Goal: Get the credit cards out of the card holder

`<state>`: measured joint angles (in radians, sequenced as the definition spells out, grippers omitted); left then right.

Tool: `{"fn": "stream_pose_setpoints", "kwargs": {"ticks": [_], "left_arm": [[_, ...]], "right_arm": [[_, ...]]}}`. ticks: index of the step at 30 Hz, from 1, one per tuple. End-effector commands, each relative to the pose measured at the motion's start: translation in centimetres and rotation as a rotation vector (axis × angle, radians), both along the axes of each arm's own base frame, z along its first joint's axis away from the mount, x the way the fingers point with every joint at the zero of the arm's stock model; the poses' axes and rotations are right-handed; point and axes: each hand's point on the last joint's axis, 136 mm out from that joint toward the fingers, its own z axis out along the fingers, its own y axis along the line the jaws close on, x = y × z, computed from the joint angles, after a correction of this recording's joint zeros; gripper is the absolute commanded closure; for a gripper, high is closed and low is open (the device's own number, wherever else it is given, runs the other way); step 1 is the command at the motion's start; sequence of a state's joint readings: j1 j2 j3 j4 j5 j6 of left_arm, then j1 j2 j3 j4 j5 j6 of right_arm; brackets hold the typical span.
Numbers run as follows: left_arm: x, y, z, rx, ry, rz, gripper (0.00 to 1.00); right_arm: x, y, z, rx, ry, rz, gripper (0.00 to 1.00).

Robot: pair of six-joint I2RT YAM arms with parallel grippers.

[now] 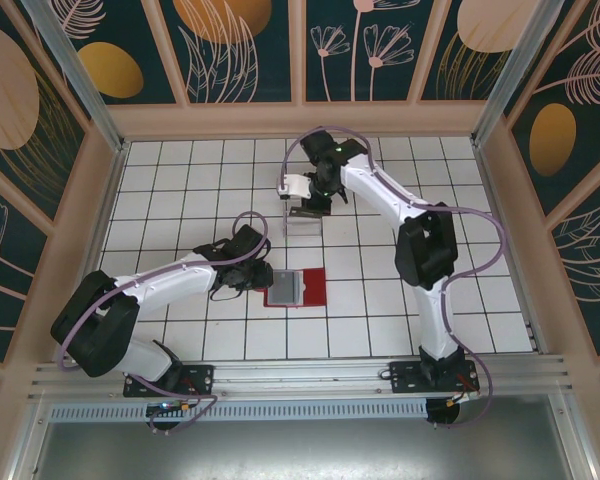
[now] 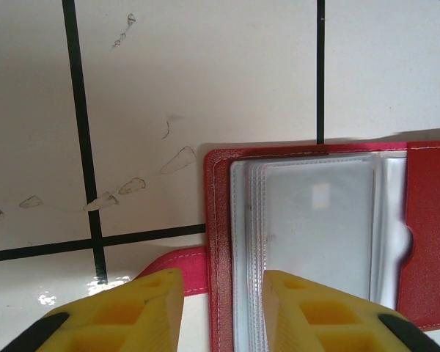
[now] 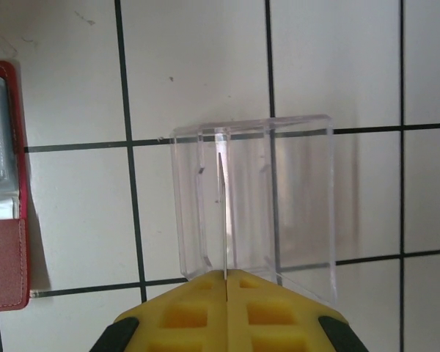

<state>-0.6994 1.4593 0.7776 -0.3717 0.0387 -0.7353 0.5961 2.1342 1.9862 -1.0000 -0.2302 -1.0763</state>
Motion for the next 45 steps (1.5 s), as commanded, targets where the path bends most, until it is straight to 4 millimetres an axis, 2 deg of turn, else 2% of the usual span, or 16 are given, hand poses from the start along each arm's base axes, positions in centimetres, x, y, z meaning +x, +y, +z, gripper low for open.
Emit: {"fn": "stream_pose_setpoints", "kwargs": {"ticks": [1,11,16,18,23,27,30,37,45], "left_arm": [[-0.4,0.9,-0.1,0.029,0.006,0.022,0.65],[-0.5,1.4,-0.1,0.048,0.004,0.029,0.65],[-0.4,1.5,-0.1,0.054,0.002,0.029,0.65],[-0.4,1.4,-0.1,0.053,0.003,0.027,0.65],[-0.3,1.4,-0.1,0.057,0.001,0.022,0.65],[-0.3,1.3,-0.1,0.054,0.002,0.019,0.65],[-0.2,1.2,0.0,0.055,0.000,0.016,0.65],[-0.1,1.1,0.1,0.063,0.002,0.008,0.65],[-0.1,1.2,0.1,0.064,0.003,0.013,0.65]], "right_arm": [[-1.0,0.3,-0.6,-0.019,0.056,0.033,1.00],[-0.7,1.0,-2.9,-0.038,0.088,0.044,1.00],[-0.7,1.2,-3.4,-0.044,0.102,0.042,1.00],[-0.6,1.4,-2.8,-0.044,0.093,0.042,1.00],[-0.1,1.8,0.4,-0.011,0.029,0.047,1.00],[0.2,1.5,1.1,-0.029,-0.006,0.043,1.00],[0.3,1.3,0.6,-0.040,-0.006,0.045,1.00],[0.8,1.0,-2.0,-0.073,0.022,0.042,1.00],[0.0,1.2,-4.1,-0.077,0.085,0.049,1.00]]}}
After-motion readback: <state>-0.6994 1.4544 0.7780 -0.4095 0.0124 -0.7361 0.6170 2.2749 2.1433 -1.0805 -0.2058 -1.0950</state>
